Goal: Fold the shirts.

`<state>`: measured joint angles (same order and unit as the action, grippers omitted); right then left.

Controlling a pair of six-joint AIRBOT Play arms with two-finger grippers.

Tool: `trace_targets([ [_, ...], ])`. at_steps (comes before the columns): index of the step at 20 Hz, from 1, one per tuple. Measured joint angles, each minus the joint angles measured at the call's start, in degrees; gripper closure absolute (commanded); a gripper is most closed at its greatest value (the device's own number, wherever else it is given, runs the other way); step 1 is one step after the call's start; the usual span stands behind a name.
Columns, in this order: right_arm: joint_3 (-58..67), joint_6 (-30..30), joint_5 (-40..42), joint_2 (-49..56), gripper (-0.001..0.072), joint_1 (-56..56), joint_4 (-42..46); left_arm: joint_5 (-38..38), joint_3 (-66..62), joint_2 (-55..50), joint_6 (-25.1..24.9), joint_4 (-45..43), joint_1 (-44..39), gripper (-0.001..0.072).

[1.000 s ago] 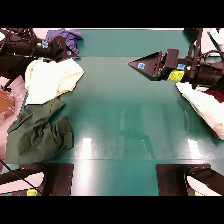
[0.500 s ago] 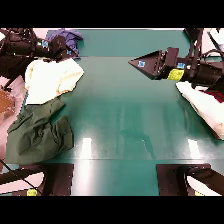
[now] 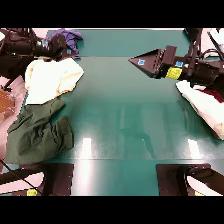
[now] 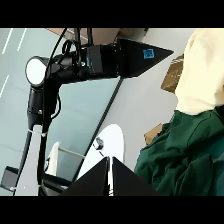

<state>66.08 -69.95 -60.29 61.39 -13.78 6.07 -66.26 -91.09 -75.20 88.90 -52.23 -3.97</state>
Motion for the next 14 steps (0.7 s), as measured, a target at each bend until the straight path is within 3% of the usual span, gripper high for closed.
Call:
trace_targets([
  [1, 0.00, 0.04, -0.96, 0.72, 0.0459, 0.02, 0.35, -2.01, 0.04, 0.00, 1.66, -6.51, 0.02, 0.0680],
  [2, 0.00, 0.04, -1.86, 1.51, 0.0438, 0.02, 0.79, -3.52, 0.31, 0.00, 3.74, -13.94, 0.15, 0.0624],
  [3, 0.00, 0.02, -2.82, 2.27, 0.0374, 0.02, 1.38, -4.79, 0.72, 0.00, 5.95, -21.57, 0.61, 0.0208],
  [4, 0.00, 0.02, -3.91, 3.08, 0.0288, 0.02, 1.84, -5.40, 1.27, -0.02, 7.69, -27.39, 1.36, -0.0007],
  [8, 0.00, 0.76, -6.19, 4.76, 0.0120, 0.00, 2.67, -1.81, 5.44, -1.73, 16.41, -39.47, 6.88, -0.0013],
  [11, 0.00, 2.43, -6.97, 4.46, 0.0120, 0.00, 2.99, 4.04, 7.54, -5.90, 18.53, -38.32, 13.05, -0.0013],
  [14, 0.00, 3.98, -7.39, 3.50, 0.0120, 0.02, 3.13, 9.53, 8.37, -10.54, 14.99, -31.98, 18.99, -0.0013],
])
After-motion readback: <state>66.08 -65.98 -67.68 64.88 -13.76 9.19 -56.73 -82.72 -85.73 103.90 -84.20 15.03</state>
